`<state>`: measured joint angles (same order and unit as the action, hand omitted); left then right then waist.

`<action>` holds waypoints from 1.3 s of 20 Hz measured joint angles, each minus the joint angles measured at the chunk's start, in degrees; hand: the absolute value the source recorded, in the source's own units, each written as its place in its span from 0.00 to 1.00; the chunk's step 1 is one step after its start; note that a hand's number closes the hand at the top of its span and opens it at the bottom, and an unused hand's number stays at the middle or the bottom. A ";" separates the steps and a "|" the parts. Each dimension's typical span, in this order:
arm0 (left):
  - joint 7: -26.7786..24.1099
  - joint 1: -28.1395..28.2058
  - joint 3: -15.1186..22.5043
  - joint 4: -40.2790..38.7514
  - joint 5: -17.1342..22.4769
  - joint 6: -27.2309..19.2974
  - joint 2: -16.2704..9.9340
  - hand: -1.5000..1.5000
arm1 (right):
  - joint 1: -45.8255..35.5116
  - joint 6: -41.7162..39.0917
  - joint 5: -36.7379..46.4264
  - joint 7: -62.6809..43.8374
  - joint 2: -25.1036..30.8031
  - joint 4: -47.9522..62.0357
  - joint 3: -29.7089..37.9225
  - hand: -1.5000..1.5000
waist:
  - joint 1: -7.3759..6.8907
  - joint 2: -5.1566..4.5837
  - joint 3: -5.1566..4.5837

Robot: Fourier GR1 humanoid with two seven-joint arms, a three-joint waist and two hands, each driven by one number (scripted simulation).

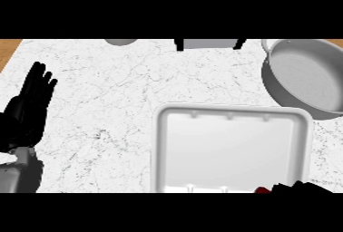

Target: Pick the can from the tray and place it in the pot

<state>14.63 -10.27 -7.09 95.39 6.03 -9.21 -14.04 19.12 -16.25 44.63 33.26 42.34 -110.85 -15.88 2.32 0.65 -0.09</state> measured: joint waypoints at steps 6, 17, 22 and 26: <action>-0.80 1.37 0.18 0.51 -0.42 -0.10 0.46 0.50 | 6.78 2.26 -16.13 2.11 -3.26 -6.04 13.52 1.00 | 0.48 -0.12 0.05; -0.62 -1.12 1.37 -0.76 -0.99 0.35 1.30 0.50 | -1.12 -2.04 -44.23 -7.40 -2.93 -3.75 39.53 1.00 | -1.66 -0.59 0.04; -1.31 -0.98 1.38 -0.90 -1.36 0.75 1.67 0.50 | -9.03 -5.98 -49.30 -12.37 0.34 4.96 43.31 1.00 | -2.37 -0.69 0.06; -1.09 -1.54 0.99 -1.28 -0.98 1.62 1.47 0.50 | -18.13 -6.26 -47.85 -13.65 1.83 14.83 41.34 1.00 | -2.85 -0.77 0.08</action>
<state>13.53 -11.81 -6.10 94.11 5.04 -7.59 -12.57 0.99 -22.50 -3.22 19.62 44.17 -96.02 25.46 -0.53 -0.12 -0.01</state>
